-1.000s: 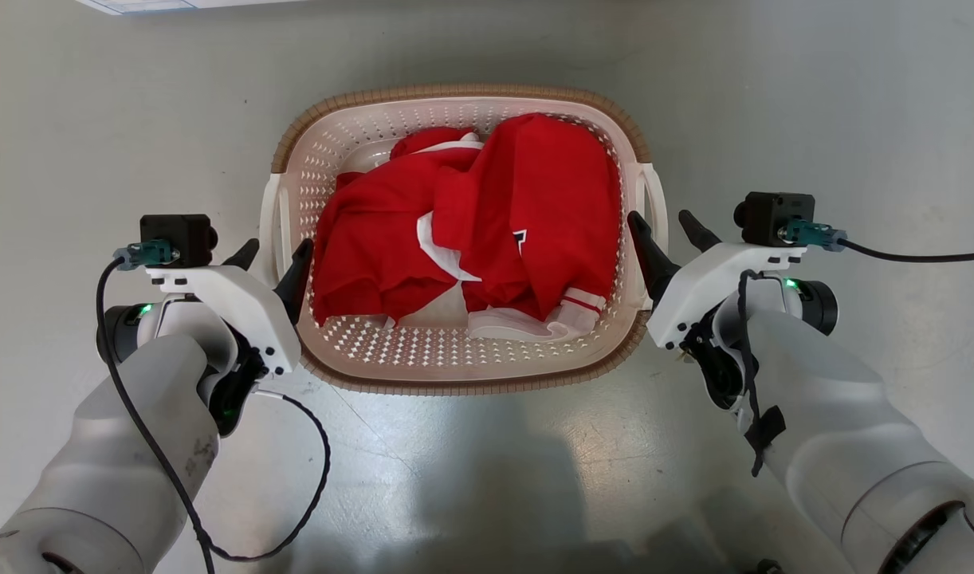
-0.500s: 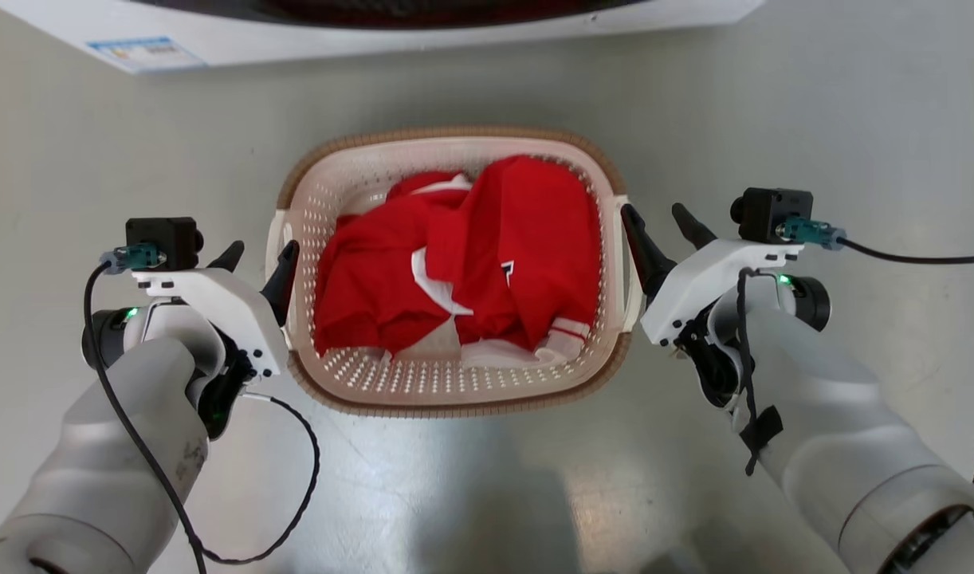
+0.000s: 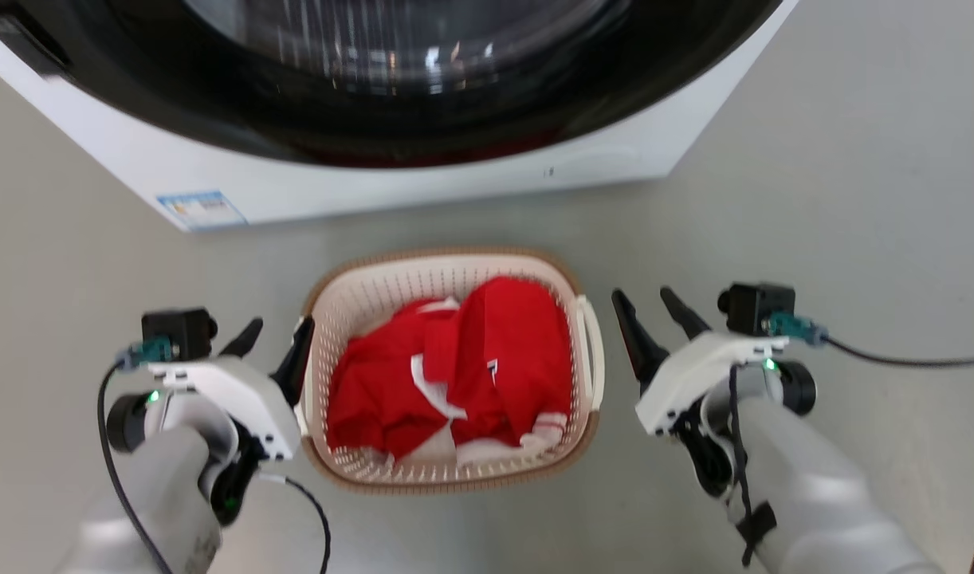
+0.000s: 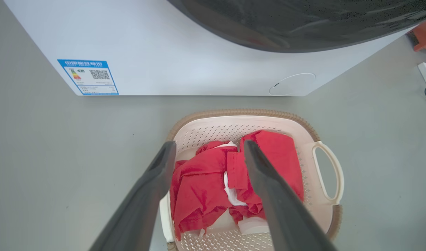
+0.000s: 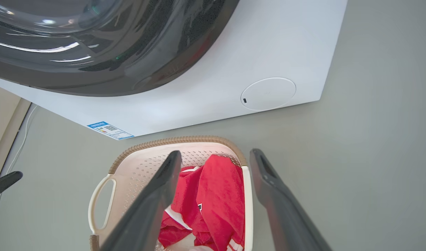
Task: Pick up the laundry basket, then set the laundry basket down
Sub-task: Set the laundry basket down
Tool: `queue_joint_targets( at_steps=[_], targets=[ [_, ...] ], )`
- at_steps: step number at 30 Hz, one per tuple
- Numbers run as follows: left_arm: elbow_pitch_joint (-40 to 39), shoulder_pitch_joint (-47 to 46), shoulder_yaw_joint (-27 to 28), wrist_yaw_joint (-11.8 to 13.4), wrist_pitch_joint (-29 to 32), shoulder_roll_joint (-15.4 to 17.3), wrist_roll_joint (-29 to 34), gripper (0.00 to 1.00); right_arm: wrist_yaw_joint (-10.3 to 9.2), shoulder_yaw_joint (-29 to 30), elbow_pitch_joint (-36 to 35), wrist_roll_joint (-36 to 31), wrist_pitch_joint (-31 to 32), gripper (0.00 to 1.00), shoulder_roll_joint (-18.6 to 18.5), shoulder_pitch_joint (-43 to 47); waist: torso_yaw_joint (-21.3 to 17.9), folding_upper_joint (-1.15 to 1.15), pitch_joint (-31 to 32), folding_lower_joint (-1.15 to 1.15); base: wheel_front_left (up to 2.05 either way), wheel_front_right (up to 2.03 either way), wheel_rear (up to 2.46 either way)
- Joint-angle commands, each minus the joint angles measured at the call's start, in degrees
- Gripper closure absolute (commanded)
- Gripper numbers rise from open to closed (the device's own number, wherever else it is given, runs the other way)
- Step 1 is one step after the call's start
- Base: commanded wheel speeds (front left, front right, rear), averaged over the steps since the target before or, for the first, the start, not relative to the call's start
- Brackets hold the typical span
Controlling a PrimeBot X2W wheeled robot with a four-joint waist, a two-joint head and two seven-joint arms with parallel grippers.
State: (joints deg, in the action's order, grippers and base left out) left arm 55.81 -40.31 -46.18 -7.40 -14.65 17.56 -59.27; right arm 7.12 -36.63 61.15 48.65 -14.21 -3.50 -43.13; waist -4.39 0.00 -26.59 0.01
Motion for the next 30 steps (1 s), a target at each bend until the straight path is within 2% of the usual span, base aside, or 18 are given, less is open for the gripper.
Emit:
queue_joint_targets(
  at_steps=[1, 7, 13, 18, 30],
  targets=[
    [-1.8, 2.3, 3.4, -0.1, -0.3, 2.1, 2.3, 0.00, 0.36, 1.2, -2.0, -2.4, -0.8, 0.00, 0.6, 3.8, -0.5, 0.00, 5.8, -0.01, 0.00, 0.00, 0.00],
    [-8.6, 10.2, 13.4, -0.1, -0.3, 1.2, 11.1, 0.00, 0.36, 10.2, -9.3, -11.8, -0.8, 0.00, 0.5, 11.8, 0.2, 0.00, 13.6, -0.01, 0.00, 0.00, 0.00],
    [-14.6, 16.2, 20.5, 0.3, -0.3, -0.7, 17.2, 0.00, 0.36, 16.4, -16.0, -18.6, -0.8, 0.00, -0.1, 17.5, 1.3, 0.00, 18.9, -0.01, 0.00, 0.00, 0.00],
    [-18.9, 20.0, 24.3, 0.6, -0.3, -2.3, 21.5, 0.00, 0.36, 21.1, -21.9, -23.7, -0.8, 0.00, -0.5, 21.3, 2.3, 0.00, 22.0, -0.01, 0.00, 0.00, 0.00],
    [-31.6, 28.1, 32.3, 4.1, -0.3, -4.6, 30.0, 0.00, 0.36, 32.4, -34.3, -32.2, -0.8, 0.00, 0.3, 28.3, 3.3, 0.00, 25.8, -0.01, 0.00, 0.00, 0.00]
  ],
)
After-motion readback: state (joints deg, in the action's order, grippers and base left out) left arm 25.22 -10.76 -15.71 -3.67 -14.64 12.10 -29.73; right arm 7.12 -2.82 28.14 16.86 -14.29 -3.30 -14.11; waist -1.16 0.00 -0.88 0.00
